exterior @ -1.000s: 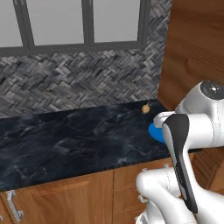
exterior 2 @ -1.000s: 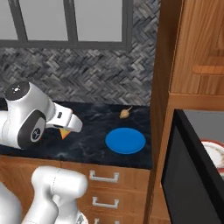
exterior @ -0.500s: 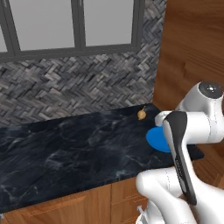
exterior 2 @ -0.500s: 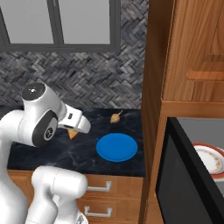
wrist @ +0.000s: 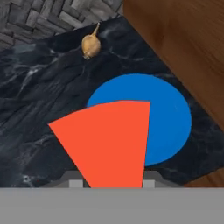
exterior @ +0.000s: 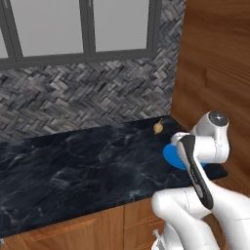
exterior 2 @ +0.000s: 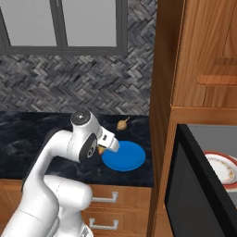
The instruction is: Pick the cheese from the microwave and place it on plate located on the counter.
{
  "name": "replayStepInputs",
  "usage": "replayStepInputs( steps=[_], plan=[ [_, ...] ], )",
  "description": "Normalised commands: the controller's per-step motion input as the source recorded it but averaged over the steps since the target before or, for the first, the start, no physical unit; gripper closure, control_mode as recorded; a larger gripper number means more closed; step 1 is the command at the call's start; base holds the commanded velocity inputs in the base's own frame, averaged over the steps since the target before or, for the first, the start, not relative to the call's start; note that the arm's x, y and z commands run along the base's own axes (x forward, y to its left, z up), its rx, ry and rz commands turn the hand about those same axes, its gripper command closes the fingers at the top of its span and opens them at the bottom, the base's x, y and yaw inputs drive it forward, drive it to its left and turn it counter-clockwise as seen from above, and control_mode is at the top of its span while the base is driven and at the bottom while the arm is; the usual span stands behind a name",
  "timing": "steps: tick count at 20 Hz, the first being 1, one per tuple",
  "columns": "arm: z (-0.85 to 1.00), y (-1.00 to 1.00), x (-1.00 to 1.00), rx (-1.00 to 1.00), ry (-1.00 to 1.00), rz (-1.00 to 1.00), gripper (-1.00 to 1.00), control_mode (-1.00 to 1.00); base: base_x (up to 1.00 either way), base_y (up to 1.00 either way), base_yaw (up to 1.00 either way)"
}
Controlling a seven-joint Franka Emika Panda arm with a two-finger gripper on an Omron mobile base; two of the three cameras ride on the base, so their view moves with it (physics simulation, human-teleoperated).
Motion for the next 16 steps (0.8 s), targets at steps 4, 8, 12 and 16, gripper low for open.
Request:
replayStepInputs(
  steps=[4,8,12,16],
  plan=[
    [-0.53,-0.18,0.91,-0.01,0.24,-0.16,1.00,-1.00,0.00,0.00,0.00],
    [-0.16,-0.28,0.69,0.00,0.26,-0.10,1.00,-1.00,0.00,0.00,0.00],
    [-0.27,-0.20,0.70,0.00,0.19,0.00,1.00,-1.00,0.00,0.00,0.00],
    [-0.38,-0.30,0.52,0.00,0.12,0.00,1.00,-1.00,0.00,0.00,0.00]
  ],
)
